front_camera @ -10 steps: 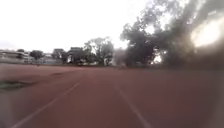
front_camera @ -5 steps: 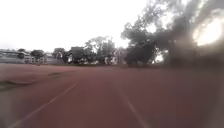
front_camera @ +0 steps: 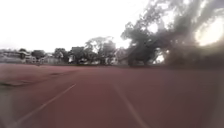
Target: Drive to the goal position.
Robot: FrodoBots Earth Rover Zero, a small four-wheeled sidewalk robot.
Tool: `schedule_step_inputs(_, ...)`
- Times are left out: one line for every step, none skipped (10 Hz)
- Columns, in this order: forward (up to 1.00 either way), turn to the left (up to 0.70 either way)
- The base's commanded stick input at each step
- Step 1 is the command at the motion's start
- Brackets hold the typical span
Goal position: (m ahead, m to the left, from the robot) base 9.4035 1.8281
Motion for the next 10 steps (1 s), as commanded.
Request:
schedule_step_inputs(0.70, 0.00)
schedule_step_inputs(0.70, 0.00)
schedule_step_inputs(0.70, 0.00)
schedule_step_inputs(0.70, 0.00)
schedule_step_inputs(0.70, 0.00)
schedule_step_inputs(0.70, 0.00)
schedule_step_inputs(0.70, 0.00)
schedule_step_inputs(0.70, 0.00)
schedule_step_inputs(0.70, 0.00)
schedule_step_inputs(0.70, 0.00)
